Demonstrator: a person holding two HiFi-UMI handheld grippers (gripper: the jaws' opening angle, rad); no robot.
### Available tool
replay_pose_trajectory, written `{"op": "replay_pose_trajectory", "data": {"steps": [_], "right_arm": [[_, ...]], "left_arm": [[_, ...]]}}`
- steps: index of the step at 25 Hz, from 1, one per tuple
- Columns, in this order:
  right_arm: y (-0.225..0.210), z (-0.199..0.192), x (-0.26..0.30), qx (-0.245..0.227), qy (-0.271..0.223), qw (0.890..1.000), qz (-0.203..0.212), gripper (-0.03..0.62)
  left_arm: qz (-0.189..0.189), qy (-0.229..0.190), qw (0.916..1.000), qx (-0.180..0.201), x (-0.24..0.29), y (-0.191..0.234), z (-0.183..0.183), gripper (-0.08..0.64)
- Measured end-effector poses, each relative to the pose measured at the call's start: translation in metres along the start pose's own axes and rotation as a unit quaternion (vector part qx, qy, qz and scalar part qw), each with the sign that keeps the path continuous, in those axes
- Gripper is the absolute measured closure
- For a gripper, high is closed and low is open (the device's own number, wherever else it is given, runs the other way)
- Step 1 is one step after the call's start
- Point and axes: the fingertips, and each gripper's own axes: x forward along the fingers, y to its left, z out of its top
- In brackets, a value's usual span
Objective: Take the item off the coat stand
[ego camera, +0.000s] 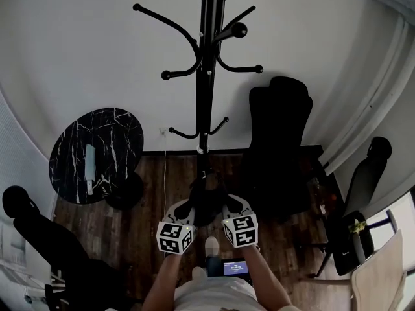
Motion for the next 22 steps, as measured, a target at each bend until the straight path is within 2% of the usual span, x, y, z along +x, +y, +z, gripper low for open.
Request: {"op": "replay_pose_trajectory", "data": {"steps": [2, 6, 14, 22], "right_arm": [[0.003, 0.002, -0.006, -0.006, -0.005, 1.000, 0.000, 0.566], [0.013, 0.002, -0.015, -0.049, -0.012, 0.999, 0.004, 0.566], [0.017, -0.003, -0.033, -0.004, -0.017, 1.000, 0.014, 0.566], [0.022, -0.006, -0.060, -0.001, -0.022, 1.000, 0.020, 0.566]], "left_arm": [[0.001, -0.003, 1.0000, 0.001, -0.006, -0.004, 0.002, 0.530], [0.006, -0.003, 1.0000, 0.003, -0.016, -0.005, 0.000, 0.529], [0.012, -0.001, 0.9999, 0.005, -0.036, -0.018, 0.000, 0.530], [0.024, -0.005, 0.9997, 0.003, -0.055, -0.039, -0.002, 0.529]]}}
